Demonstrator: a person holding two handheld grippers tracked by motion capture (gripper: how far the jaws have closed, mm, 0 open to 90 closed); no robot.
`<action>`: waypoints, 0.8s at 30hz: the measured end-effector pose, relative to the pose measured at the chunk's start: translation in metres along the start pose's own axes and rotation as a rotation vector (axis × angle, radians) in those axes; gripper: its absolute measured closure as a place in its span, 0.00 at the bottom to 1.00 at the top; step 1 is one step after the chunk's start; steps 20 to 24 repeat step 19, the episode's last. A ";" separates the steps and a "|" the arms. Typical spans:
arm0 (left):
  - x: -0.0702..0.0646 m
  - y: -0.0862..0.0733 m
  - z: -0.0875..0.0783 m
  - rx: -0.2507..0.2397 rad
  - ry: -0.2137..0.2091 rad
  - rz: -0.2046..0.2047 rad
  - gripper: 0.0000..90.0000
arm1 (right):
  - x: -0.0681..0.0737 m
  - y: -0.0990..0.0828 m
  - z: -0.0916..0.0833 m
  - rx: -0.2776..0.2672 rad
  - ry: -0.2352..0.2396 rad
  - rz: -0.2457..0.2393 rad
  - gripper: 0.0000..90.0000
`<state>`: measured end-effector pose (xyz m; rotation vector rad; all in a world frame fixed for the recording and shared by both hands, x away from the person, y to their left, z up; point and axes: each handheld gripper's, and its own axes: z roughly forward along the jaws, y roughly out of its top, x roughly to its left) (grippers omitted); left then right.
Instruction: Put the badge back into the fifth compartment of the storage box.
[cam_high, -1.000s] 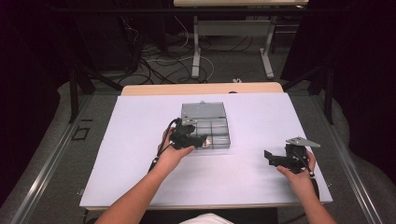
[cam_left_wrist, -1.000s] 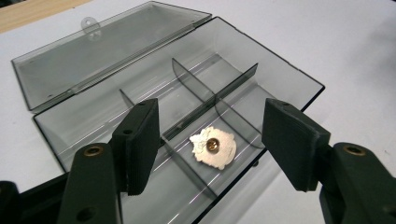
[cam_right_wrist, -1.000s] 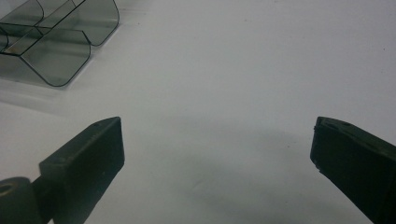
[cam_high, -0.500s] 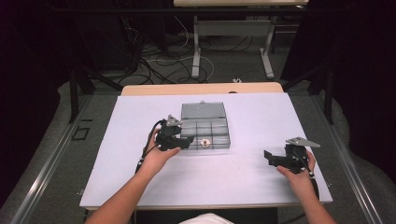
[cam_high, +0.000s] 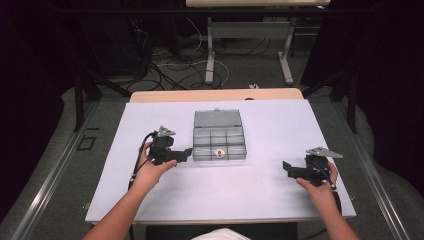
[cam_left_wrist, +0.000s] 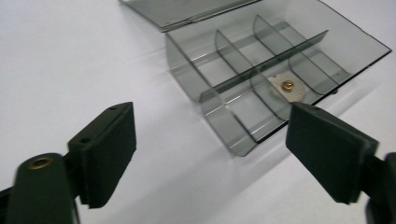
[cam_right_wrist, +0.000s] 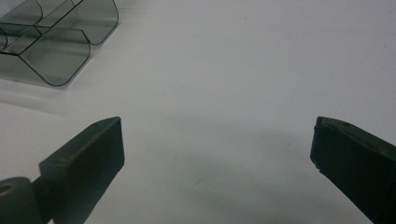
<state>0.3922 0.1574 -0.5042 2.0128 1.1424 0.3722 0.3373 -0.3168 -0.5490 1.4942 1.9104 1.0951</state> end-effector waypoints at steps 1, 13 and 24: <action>0.002 -0.002 -0.003 -0.004 -0.003 -0.021 0.17 | 0.002 0.000 0.001 -0.003 -0.006 0.020 0.03; 0.027 -0.023 -0.019 -0.022 0.017 -0.115 0.00 | 0.001 0.000 0.001 0.000 -0.002 0.013 0.03; 0.035 -0.031 -0.022 -0.033 0.030 -0.145 0.00 | 0.001 0.000 0.001 0.006 0.000 0.009 0.03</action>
